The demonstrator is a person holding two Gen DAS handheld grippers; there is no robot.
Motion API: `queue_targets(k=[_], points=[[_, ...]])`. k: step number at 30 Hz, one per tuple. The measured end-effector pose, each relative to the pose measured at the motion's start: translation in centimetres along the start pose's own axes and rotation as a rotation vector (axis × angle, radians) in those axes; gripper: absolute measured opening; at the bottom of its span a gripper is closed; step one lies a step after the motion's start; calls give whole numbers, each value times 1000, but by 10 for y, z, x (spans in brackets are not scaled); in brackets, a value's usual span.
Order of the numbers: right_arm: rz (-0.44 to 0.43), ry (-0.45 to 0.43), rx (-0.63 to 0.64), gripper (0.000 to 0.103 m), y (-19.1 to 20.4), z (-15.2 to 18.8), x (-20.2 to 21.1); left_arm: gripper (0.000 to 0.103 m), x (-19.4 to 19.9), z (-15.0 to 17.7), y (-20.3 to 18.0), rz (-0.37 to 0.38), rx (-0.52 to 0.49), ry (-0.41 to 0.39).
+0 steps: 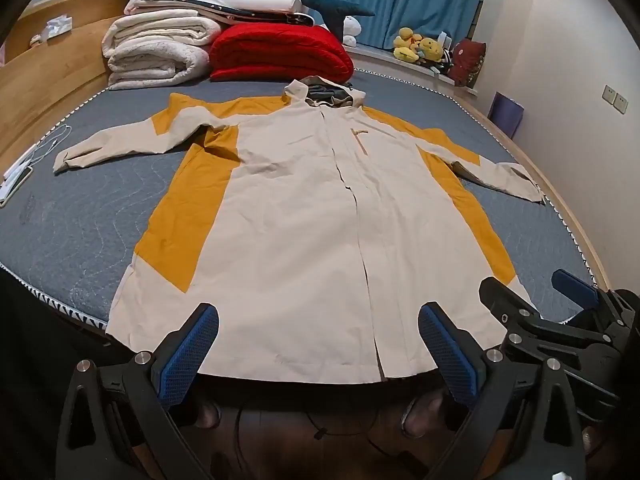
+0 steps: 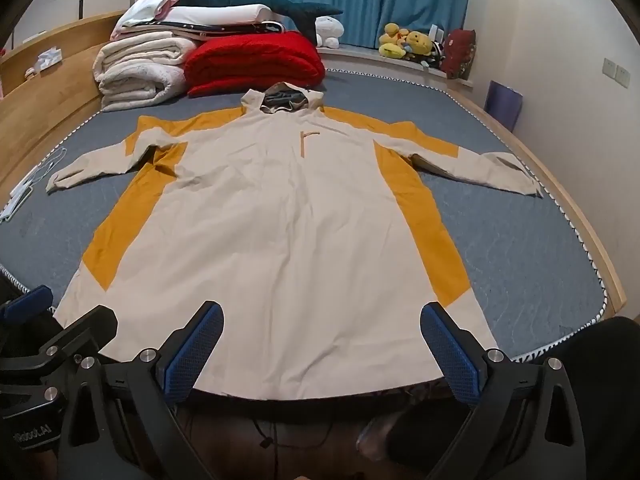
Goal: Fold large clothes
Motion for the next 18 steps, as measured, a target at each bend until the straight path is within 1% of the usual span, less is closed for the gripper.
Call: queue_targets(k=[10, 18], points=[[0, 2, -1, 98, 0, -1, 1, 99, 0, -1, 0, 0, 0, 0], [-3, 1, 5, 96, 2, 0, 0, 99, 0, -1, -1, 0, 1, 0]])
Point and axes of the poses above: each gripper's, at about its wrist camera, not at the fingertips, and x roughly against the way its jaws point, y to its left, z to its underside, the point moved 10 cm from there along -x, roughly the way its jaws point, and after that the axes turned 14 degrees about z, right-handed, at the moved point
